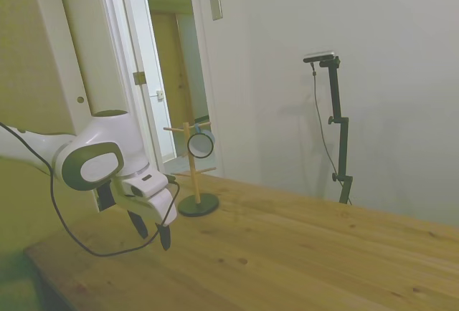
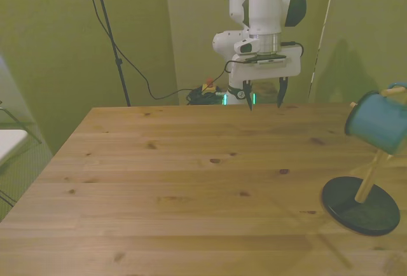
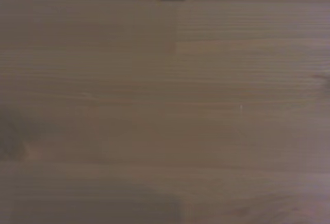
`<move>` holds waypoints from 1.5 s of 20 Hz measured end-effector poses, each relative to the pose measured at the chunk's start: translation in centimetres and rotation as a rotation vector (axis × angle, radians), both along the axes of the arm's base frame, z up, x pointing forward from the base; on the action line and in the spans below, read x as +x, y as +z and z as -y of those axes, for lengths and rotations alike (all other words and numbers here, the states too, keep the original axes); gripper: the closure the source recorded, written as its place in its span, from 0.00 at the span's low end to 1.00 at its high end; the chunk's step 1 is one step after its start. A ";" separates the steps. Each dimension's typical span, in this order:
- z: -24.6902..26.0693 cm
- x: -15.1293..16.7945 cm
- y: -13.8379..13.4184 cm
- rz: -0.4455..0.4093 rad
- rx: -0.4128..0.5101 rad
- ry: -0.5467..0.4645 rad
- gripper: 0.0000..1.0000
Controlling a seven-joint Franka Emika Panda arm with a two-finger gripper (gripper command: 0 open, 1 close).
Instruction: Unload the mug
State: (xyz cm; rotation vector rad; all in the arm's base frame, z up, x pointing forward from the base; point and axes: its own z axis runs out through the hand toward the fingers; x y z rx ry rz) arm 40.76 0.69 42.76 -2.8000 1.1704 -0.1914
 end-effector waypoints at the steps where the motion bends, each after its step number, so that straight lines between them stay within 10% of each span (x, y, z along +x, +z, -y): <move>1: 0.0 0.0 0.0 -0.001 -0.001 0.001 0.00; 9: 0.0 0.7 0.4 -0.007 -0.006 0.011 0.00; 21: 1.0 10.0 3.0 0.034 0.023 0.060 0.00; 30: -0.4 14.1 4.0 0.273 0.065 0.162 0.00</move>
